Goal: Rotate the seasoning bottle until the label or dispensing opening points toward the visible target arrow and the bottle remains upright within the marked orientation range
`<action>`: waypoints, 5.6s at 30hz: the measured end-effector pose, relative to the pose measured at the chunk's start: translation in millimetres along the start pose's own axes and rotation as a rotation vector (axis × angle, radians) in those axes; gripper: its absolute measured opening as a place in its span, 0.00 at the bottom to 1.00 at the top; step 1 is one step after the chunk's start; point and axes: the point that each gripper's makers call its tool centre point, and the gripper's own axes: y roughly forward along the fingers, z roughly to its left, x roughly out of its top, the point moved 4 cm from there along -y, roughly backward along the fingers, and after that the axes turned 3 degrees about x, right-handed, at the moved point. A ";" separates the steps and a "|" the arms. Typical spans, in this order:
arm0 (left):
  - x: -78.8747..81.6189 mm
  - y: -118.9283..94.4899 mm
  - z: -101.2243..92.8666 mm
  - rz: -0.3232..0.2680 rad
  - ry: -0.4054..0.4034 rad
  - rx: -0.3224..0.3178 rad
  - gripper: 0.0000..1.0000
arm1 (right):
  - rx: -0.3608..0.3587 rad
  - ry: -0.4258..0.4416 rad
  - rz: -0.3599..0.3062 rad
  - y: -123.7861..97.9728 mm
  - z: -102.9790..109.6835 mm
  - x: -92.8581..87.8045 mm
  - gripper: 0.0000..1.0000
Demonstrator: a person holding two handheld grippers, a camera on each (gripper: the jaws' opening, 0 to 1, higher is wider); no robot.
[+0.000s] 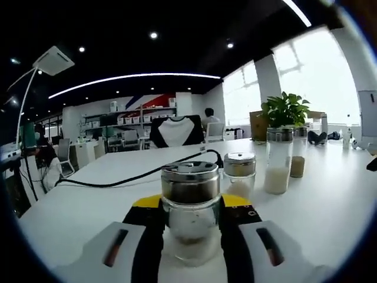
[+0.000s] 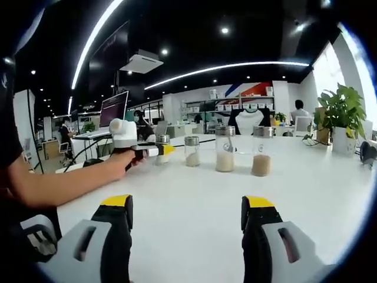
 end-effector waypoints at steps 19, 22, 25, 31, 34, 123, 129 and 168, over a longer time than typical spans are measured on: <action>6.7 -50.5 -65.8 0.015 -0.034 -0.123 0.37 | 0.056 -0.012 -0.025 4.6 -3.5 8.6 0.70; 6.8 -54.1 -72.9 0.029 -0.064 -0.152 0.37 | 0.065 -0.018 -0.037 8.6 -2.1 13.2 0.70; 3.0 -59.6 -85.8 0.047 -0.064 -0.182 0.37 | 0.075 -0.033 -0.059 13.6 -0.8 20.6 0.66; -9.2 -71.4 -107.6 0.094 -0.068 -0.253 0.37 | 0.108 -0.068 -0.088 25.5 3.6 30.2 0.58; -8.1 -80.2 -119.8 0.089 -0.042 -0.297 0.37 | 0.125 -0.083 -0.106 29.0 7.5 35.3 0.56; -1.6 -120.7 -201.7 -0.018 0.083 -0.436 0.36 | 0.241 -0.083 -0.098 44.3 35.6 46.5 0.31; -1.5 -131.7 -197.2 -0.030 0.069 -0.563 0.36 | 0.338 -0.145 -0.103 36.8 39.7 42.9 0.30; -1.2 -123.1 -212.7 -0.029 0.097 -0.424 0.39 | 0.018 -0.100 -0.078 45.8 32.3 42.2 0.30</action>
